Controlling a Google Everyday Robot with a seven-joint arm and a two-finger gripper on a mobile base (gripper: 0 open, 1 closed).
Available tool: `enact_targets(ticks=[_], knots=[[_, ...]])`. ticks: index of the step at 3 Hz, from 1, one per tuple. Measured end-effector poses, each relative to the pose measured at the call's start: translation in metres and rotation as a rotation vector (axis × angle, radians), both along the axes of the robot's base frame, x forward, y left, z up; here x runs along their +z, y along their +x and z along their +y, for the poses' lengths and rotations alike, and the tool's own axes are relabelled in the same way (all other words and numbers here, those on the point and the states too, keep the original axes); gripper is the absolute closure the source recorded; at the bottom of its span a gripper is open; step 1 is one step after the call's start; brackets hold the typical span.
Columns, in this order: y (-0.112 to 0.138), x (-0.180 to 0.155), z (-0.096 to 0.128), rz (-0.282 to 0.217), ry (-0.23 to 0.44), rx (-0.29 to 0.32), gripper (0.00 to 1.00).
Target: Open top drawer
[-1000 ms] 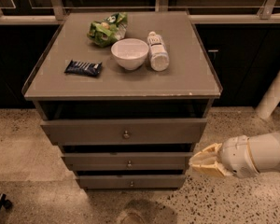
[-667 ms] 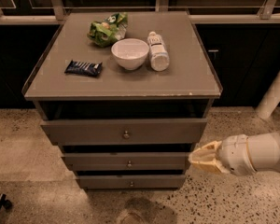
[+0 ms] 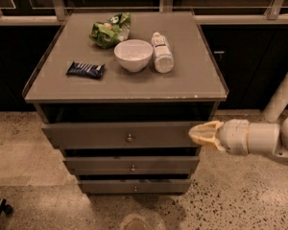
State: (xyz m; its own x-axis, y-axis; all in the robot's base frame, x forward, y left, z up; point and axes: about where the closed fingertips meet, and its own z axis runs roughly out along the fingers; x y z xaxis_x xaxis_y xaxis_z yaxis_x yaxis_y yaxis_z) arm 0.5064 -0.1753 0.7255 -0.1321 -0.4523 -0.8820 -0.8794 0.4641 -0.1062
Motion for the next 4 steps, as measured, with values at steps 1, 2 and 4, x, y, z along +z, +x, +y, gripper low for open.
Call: enact_targets(ticks=[1, 2, 4], knots=[[0.042, 0.001, 0.005, -0.044, 0.079, -0.019, 1.0], [0.046, 0.0, 0.004, -0.046, 0.086, -0.023, 1.0], [0.048, -0.008, 0.025, -0.144, 0.1, -0.111, 1.0]])
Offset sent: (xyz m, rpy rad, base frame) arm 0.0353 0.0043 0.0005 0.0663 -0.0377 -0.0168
